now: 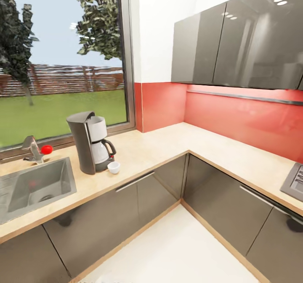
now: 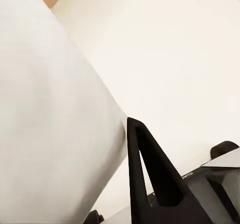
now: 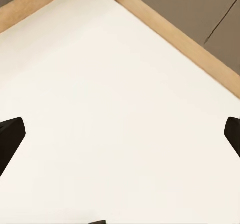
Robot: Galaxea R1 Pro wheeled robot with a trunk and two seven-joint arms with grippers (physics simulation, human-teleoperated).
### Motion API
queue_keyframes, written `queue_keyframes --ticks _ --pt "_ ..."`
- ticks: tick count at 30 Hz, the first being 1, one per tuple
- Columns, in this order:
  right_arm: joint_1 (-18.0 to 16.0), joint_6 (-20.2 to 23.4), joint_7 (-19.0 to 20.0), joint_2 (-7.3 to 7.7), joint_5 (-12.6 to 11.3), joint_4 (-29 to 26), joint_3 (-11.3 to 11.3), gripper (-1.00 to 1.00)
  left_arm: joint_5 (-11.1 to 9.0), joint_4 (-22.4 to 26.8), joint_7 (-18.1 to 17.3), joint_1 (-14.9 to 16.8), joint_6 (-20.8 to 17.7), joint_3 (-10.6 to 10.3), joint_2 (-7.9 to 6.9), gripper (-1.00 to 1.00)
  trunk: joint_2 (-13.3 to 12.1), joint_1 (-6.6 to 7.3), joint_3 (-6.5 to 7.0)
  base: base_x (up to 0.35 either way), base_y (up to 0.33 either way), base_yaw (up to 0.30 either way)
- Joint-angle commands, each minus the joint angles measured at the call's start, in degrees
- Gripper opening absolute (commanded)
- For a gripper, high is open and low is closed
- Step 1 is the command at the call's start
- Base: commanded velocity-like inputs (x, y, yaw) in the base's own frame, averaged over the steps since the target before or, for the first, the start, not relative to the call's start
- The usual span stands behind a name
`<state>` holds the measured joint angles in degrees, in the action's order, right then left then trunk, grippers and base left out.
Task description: Set up a coffee station on the kitchen countertop: keep the coffee maker on the countertop, move the bottle of coffee from the kitchen shelf to the counter next to the coffee maker, place a paper coffee filter on top of the coffee maker, put the saucer next to the coffee maker with the coffee cup on the saucer, and place the electric kettle next to the coffee maker.
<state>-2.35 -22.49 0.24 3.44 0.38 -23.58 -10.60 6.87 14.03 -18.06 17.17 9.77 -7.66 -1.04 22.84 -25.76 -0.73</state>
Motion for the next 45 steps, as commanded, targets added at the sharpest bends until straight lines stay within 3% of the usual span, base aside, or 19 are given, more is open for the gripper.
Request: queue_keyframes --ticks 1,24,31,38,45 --pt "-0.02 -0.18 0.03 -0.01 0.04 0.03 -0.13 1.00 0.87 -0.06 0.74 0.05 0.51 -0.23 -0.02 -1.00 0.08 -0.03 -0.08 0.000 0.000 0.275" --pt "-0.02 -0.18 -0.06 -0.01 0.06 0.03 -0.13 1.00 0.94 -0.06 0.83 0.05 0.51 -0.18 0.22 -1.00 0.08 -0.03 -0.08 0.047 -0.031 0.273" --pt "-0.02 -0.12 0.10 0.15 0.45 0.11 -0.01 1.00 0.96 -0.06 0.83 0.05 0.51 -0.16 0.17 -1.00 0.08 -0.03 -0.08 0.238 -0.166 0.052" --pt "-0.02 -0.18 0.02 0.05 3.09 0.06 0.05 1.00 0.89 -0.06 0.83 0.05 0.51 -0.16 0.01 -1.00 0.08 -0.03 -0.08 0.190 -0.132 0.002" --pt "-0.02 -0.18 -0.05 -0.01 3.23 0.03 0.05 1.00 0.87 -0.06 0.83 0.05 0.60 -0.16 -0.11 -1.00 0.08 -0.03 -0.08 -0.013 -0.021 0.001"
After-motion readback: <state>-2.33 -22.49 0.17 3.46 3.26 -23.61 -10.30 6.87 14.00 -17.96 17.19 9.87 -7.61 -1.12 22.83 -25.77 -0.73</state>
